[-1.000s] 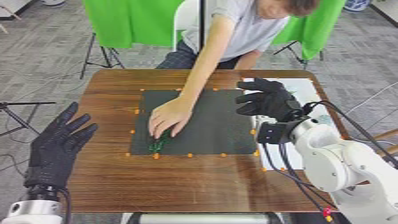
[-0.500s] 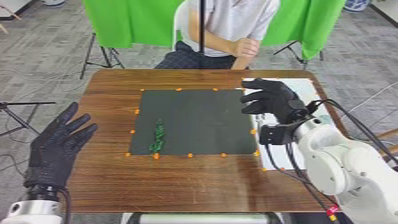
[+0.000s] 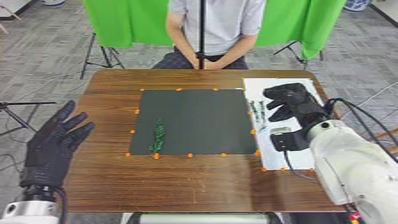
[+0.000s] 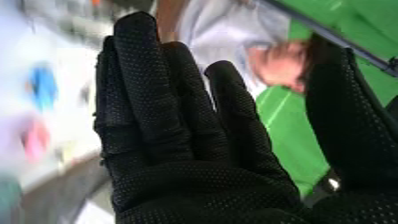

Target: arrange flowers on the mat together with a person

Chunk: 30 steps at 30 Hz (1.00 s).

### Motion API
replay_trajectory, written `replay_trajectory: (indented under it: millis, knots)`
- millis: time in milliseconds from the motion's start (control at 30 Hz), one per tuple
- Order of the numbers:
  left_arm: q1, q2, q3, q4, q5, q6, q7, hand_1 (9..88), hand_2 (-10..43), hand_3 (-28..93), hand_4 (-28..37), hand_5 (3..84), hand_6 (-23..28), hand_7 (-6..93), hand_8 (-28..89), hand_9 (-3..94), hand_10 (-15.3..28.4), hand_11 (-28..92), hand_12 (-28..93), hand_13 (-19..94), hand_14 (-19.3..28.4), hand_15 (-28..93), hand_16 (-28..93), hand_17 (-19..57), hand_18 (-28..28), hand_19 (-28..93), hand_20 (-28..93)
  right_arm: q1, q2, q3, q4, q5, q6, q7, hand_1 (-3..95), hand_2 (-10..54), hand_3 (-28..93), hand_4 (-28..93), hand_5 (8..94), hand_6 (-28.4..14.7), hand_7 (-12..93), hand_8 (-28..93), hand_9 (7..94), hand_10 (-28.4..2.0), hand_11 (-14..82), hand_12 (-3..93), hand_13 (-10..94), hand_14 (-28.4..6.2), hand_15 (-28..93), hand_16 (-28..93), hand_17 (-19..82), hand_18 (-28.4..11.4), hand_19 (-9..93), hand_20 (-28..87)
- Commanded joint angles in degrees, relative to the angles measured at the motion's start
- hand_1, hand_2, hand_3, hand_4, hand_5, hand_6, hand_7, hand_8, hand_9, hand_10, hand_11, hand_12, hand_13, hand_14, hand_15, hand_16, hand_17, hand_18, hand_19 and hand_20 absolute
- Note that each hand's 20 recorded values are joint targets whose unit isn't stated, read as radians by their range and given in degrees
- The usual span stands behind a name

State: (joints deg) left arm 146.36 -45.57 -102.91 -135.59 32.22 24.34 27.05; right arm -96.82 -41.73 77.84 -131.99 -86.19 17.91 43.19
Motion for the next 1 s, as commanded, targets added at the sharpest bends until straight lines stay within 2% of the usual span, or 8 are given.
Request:
replay_trajectory:
  millis: [33, 67, 333, 567, 667, 833, 1000]
  knots:
    - [1.3, -0.06, -0.65, -0.07, -0.25, -0.06, 0.02, 21.2, 7.8, 75, -24.6, 30.6, 5.3, 10.1, -8, 28.6, 15.2, 19, 12, 19, 21.4, 42, -5, -9.6, 18.9, 37, 13, -8.4, 3.3, 5.6, -2.2, -11.5, -2.5, 6.9, 29.0, 0.9, 70, -19, 50.8, -7.0, 10, -10, 60.1, -22.5, 16.7, 14.2, 60, -21.6, 52, 8, 38, -25.3, 87, -14]
    - [1.6, 0.08, -0.66, -0.08, -0.48, 0.03, 0.35, 21.2, 7.8, 75, -24.6, 30.5, 5.3, 10.1, -8, 28.5, 15.2, 19, 12, 19, 21.3, 42, -5, -9.6, 18.9, 37, 13, -9.1, 3.6, 5.8, -2.3, -13.3, -2.8, 8.1, 29.3, 0.7, 70, -19, 50.9, -7.2, 10, -10, 60.2, -22.6, 16.7, 14.2, 60, -21.5, 52, 8, 39, -25.1, 88, -14]
    - [2.2, -0.03, -0.98, -0.32, -0.61, 0.22, 0.54, 21.3, 7.9, 75, -24.6, 30.5, 5.3, 10.0, -8, 28.6, 15.3, 19, 12, 19, 21.4, 42, -5, -9.6, 19.0, 37, 13, -12.4, 4.0, 6.8, -2.3, -21.2, -8.4, 15.7, 30.5, 0.2, 68, -19, 51.0, -8.2, 9, -10, 61.3, -23.2, 16.3, 14.4, 63, -21.3, 52, 9, 41, -25.1, 90, -20]
    - [1.7, -0.26, -0.89, -0.38, -0.43, 0.15, -0.15, 21.3, 7.8, 75, -24.6, 30.5, 5.3, 10.0, -8, 28.6, 15.3, 19, 12, 19, 21.4, 42, -5, -9.6, 19.0, 37, 13, -12.8, 5.4, 5.8, -1.6, -26.8, -10.6, 21.1, 31.3, 0.0, 67, -18, 50.5, -8.6, 9, -9, 61.5, -23.7, 15.8, 14.3, 64, -21.1, 53, 8, 42, -25.1, 91, -22]
    - [1.6, -0.74, -1.11, -0.4, -0.16, -0.11, -0.77, 21.2, 7.8, 75, -24.6, 30.5, 5.3, 10.0, -8, 28.5, 15.3, 19, 12, 19, 21.4, 42, -5, -9.6, 19.0, 37, 13, -13.1, 6.2, 5.3, -1.3, -29.3, -12.4, 23.9, 31.6, -0.2, 67, -18, 50.4, -8.7, 8, -9, 61.8, -23.9, 15.6, 14.3, 65, -21.0, 53, 8, 42, -25.1, 91, -22]
    - [2.1, -0.66, -1.37, -0.51, -0.53, 0.17, -0.25, 21.2, 7.8, 75, -24.6, 30.5, 5.3, 10.1, -8, 28.5, 15.2, 19, 12, 19, 21.4, 42, -5, -9.6, 19.0, 37, 13, -15.1, 5.4, 7.9, -1.6, -28.1, -16.6, 26.3, 33.0, -0.9, 66, -18, 47.5, -8.2, 7, -9, 62.3, -25.2, 14.4, 14.2, 67, -20.9, 51, 8, 44, -25.3, 92, -24]
    - [1.3, -1.21, -1.22, -0.41, -0.03, -0.22, -1.2, 21.1, 7.8, 75, -24.6, 30.5, 5.3, 10.1, -8, 28.6, 15.2, 19, 12, 19, 21.3, 42, -5, -9.6, 19.0, 37, 13, -15.6, 4.6, 7.9, -0.1, -27.4, -19.4, 28.2, 34.8, -2.3, 64, -17, 47.3, -8.2, 7, -9, 62.8, -25.7, 13.9, 14.1, 68, -20.9, 51, 9, 46, -25.3, 92, -25]
